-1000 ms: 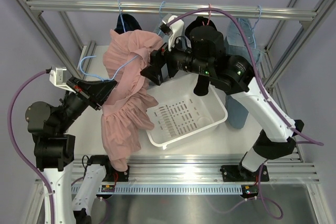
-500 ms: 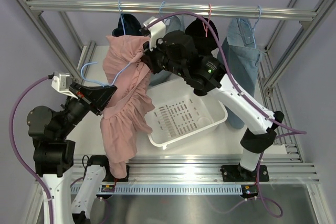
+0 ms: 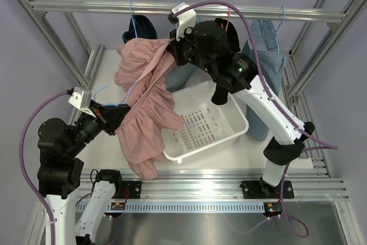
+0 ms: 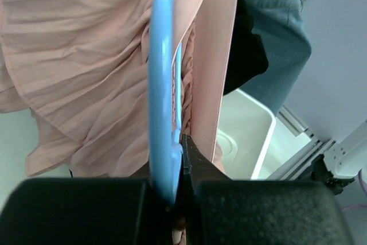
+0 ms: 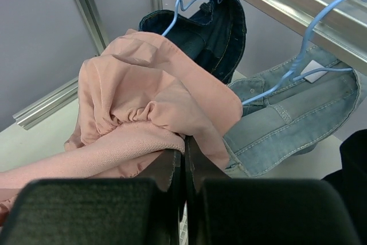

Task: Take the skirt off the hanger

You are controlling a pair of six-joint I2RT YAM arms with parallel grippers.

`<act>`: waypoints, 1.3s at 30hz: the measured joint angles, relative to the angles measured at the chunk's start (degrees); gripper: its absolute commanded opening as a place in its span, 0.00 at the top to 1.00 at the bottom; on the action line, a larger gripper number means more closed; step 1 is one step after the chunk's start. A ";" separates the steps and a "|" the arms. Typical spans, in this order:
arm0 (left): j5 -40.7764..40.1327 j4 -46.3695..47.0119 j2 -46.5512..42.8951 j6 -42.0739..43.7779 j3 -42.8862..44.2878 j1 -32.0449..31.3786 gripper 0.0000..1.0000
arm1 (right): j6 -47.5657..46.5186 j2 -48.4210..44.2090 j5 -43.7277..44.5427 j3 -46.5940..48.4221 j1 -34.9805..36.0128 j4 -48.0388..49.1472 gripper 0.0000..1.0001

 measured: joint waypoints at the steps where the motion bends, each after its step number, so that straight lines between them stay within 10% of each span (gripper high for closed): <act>1: -0.13 -0.55 0.00 0.74 -0.20 -0.22 1.00 | 0.17 0.00 -0.68 0.24 -0.50 -0.17 1.00; 16: 1.27 -5.70 1.88 9.35 -0.04 -1.99 1.00 | 7.87 0.52 -14.91 4.17 -6.12 -4.20 0.96; 27: 2.08 -9.51 4.35 11.87 1.09 -2.82 1.00 | 7.61 4.31 -16.28 8.04 -6.67 -3.96 0.65; 34: 2.23 -9.90 4.72 12.09 2.10 -2.82 1.00 | 5.22 4.37 -19.56 8.81 -6.82 -3.91 0.96; 39: 2.40 -10.34 4.68 12.83 3.45 -3.06 1.00 | 3.96 4.39 -17.18 8.68 -6.86 -3.87 0.93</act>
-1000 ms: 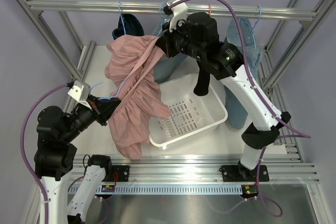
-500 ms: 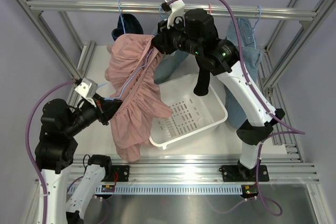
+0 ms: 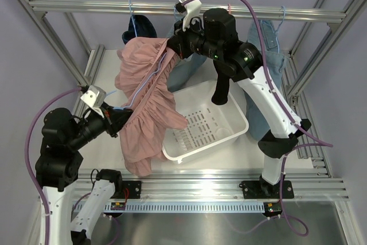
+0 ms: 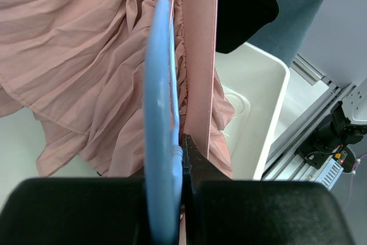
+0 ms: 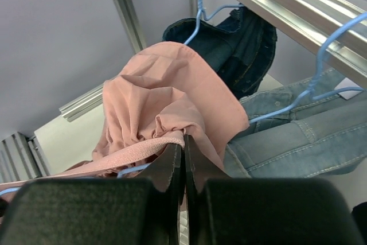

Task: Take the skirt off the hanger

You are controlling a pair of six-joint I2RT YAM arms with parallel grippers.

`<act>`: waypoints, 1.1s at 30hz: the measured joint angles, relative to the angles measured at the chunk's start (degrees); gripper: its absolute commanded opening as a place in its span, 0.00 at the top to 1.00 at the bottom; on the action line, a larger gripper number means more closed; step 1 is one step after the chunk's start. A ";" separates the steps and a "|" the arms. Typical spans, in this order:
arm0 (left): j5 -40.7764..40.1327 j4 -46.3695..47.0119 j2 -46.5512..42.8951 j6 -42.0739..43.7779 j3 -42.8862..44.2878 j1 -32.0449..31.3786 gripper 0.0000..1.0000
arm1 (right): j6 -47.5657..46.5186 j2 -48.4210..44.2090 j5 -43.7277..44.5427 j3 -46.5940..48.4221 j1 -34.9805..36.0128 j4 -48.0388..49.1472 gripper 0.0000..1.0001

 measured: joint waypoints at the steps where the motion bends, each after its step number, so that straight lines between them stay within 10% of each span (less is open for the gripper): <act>1: 0.02 0.02 0.00 0.15 0.09 -0.11 1.00 | -0.13 0.00 0.37 -0.11 -0.09 0.02 0.92; 23: 1.57 -0.42 0.37 0.57 3.76 -2.16 1.00 | 2.84 -0.48 -12.57 -9.25 -6.36 0.57 0.94; 33: -9.77 8.63 -3.82 -11.74 7.63 -2.60 1.00 | 2.56 -4.66 -27.58 -26.69 -4.70 7.41 0.98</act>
